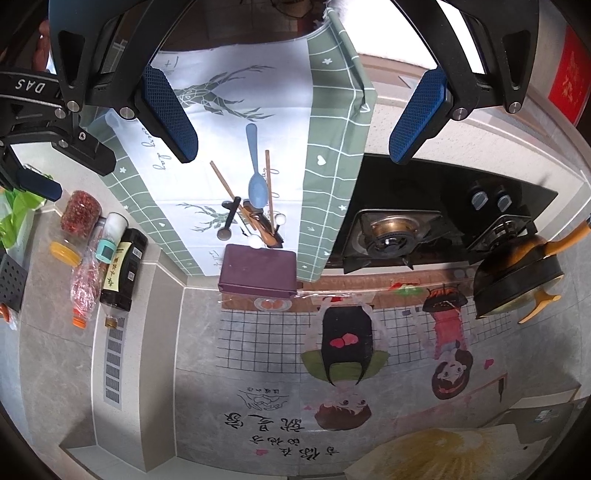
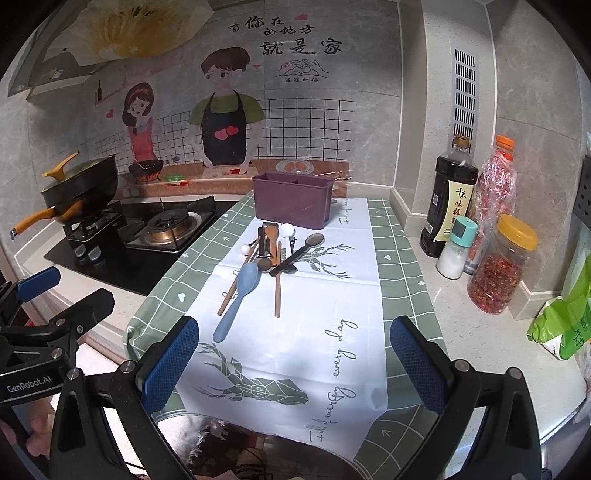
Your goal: Organize utensils
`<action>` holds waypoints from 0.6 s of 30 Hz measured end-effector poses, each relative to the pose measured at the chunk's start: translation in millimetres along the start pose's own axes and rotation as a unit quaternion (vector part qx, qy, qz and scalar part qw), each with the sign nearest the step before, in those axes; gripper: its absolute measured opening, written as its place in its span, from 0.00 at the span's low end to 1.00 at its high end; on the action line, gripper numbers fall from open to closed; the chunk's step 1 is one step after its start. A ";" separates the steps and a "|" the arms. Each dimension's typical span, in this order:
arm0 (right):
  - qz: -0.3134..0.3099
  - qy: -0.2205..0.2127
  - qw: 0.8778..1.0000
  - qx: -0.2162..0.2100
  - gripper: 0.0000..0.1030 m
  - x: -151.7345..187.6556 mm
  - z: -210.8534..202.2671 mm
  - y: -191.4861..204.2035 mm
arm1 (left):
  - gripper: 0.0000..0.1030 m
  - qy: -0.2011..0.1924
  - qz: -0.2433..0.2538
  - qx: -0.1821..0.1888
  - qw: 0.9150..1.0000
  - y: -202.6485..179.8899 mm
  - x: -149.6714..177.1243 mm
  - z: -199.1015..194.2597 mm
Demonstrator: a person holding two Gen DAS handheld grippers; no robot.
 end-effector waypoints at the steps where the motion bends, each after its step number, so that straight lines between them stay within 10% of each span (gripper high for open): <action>1: 0.000 0.001 1.000 0.002 1.00 0.0 0.9 -1.1 | 1.00 0.002 -0.001 0.004 1.000 0.5 -1.7 2.0; 18: -0.005 0.020 1.000 0.019 1.00 -23.4 54.8 -8.9 | 1.00 0.003 0.020 0.006 1.000 13.6 -33.6 72.5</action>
Point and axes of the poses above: each gripper's, at about its wrist camera, not at the fingertips, and z roughly the way its jaws point, y to its left, x to its underside, the point moved 6 cm from there along z, roughly the way its jaws point, and after that the axes turned 10 degrees about -y, right-handed, at the moved point
